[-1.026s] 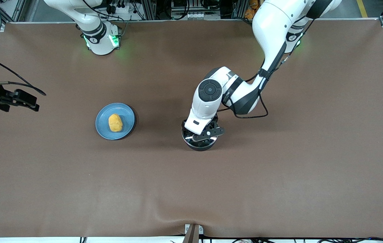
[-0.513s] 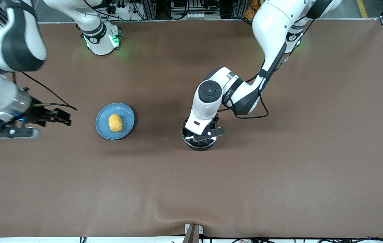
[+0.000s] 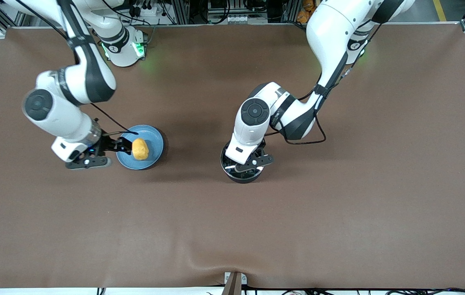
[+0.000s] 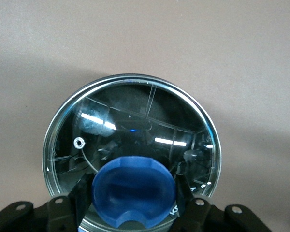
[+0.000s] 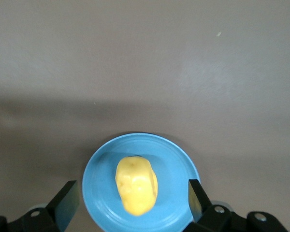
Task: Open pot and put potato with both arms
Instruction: 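Grasp the potato with the right gripper while the left gripper lifts the lid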
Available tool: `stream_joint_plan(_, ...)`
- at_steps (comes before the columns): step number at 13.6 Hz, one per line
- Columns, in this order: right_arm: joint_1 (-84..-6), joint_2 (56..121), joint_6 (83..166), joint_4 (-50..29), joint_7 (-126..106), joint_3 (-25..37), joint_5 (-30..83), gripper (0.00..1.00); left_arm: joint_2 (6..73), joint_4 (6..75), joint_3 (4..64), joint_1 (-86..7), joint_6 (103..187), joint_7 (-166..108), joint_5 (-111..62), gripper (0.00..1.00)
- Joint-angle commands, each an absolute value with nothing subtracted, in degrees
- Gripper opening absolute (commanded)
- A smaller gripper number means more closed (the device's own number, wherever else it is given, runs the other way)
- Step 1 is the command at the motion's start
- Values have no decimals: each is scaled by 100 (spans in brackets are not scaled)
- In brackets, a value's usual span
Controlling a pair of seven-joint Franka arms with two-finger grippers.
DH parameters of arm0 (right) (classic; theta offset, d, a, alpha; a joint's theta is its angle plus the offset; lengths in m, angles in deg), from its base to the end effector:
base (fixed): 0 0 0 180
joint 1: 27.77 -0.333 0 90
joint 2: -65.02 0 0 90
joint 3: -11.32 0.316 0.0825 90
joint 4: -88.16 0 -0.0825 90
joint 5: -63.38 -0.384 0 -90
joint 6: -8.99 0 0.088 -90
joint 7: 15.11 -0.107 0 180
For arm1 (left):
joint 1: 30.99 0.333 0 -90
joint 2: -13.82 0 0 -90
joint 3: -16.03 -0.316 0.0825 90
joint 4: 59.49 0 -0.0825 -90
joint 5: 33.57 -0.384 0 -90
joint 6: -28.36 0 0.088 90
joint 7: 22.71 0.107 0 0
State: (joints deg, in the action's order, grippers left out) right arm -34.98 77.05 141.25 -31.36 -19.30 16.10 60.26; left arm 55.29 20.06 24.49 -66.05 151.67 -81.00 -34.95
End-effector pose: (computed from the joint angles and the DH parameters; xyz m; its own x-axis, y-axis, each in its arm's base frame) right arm 0.5654 0.1202 0.3265 0.9952 0.0975 0.0074 0.0977 -0.9935 -0.0588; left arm 0.5491 -0.4889 0.2887 0.9596 0.2783 -0.0410 0.2808 -0.9565 0.0798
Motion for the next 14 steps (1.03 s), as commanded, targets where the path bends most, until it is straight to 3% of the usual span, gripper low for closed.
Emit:
stream_joint_plan(1, -3586, 7933, 14496, -3313, -1863, 1590, 5977, 100, 5566, 1899, 2429, -6632, 15079, -8212, -3656, 56)
stream_joint_plan(5, -3674, 8197, 14680, -3357, -1679, 1590, 5977, 100, 5487, 1891, 2429, -6624, 14790, -8168, -3674, 19)
stream_joint_plan(14, -3595, 8373, 14890, -3735, -1432, 1590, 5977, 100, 4881, 1891, 2429, -6449, 14131, -7810, -3665, 17)
